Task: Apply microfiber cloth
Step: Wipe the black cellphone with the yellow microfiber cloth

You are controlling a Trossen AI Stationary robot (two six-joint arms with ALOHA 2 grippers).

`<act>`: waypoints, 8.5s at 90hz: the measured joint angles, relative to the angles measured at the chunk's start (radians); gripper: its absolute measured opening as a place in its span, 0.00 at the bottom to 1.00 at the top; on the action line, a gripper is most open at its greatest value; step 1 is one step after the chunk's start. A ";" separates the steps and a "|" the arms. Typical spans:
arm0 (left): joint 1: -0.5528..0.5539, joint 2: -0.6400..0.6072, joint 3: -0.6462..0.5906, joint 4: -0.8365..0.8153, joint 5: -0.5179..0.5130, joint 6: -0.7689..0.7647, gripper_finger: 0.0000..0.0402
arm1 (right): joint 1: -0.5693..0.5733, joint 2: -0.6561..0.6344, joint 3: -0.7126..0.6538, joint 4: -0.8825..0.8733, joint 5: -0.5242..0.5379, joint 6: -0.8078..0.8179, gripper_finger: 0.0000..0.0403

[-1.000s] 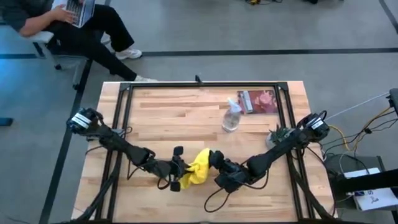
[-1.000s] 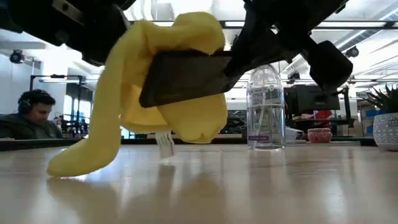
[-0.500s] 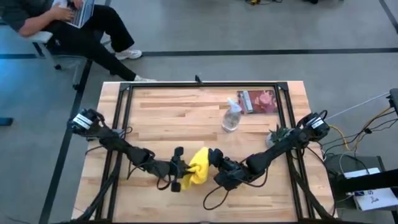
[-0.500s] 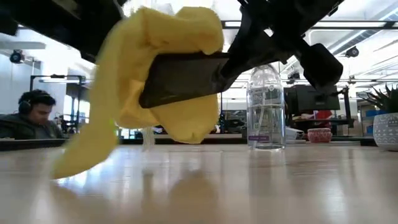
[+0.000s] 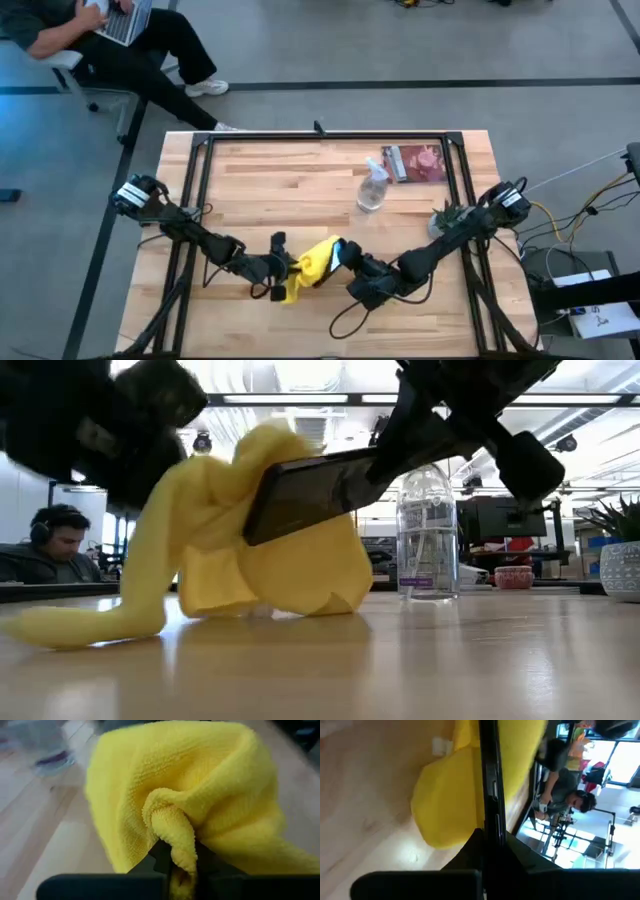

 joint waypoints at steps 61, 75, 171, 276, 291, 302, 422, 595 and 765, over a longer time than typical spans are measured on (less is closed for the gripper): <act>0.024 -0.181 0.000 -0.144 0.145 -0.146 0.22 | 0.024 -0.007 0.081 0.049 0.119 -0.336 0.02; 0.079 -0.294 0.001 -0.228 0.334 -0.231 0.46 | 0.024 0.046 0.079 0.154 0.171 -0.540 0.02; 0.243 -0.284 -0.001 -0.046 0.950 -0.222 0.23 | 0.029 0.097 0.105 0.363 0.147 -0.725 0.02; 0.464 -0.492 -0.039 -0.438 1.022 -0.126 0.03 | 0.038 0.098 0.100 0.312 -0.134 -0.104 0.41; 0.538 -0.507 -0.098 -0.451 1.026 -0.167 0.03 | -0.001 0.108 0.090 0.320 -0.380 0.177 0.38; 0.589 -0.487 -0.142 -0.459 1.086 -0.255 0.03 | -0.039 0.180 0.105 0.329 -0.501 0.300 0.35; 0.608 -0.279 -0.188 -0.330 1.120 -0.400 0.04 | -0.178 0.392 0.405 0.024 -0.232 0.492 0.00; 0.368 -0.261 -0.201 -0.161 0.843 -0.412 0.04 | -0.225 0.268 0.387 -0.089 -0.327 0.610 0.00; 0.066 -0.265 -0.164 0.315 0.710 -0.581 0.04 | -0.026 0.134 0.369 -0.329 0.291 0.719 0.00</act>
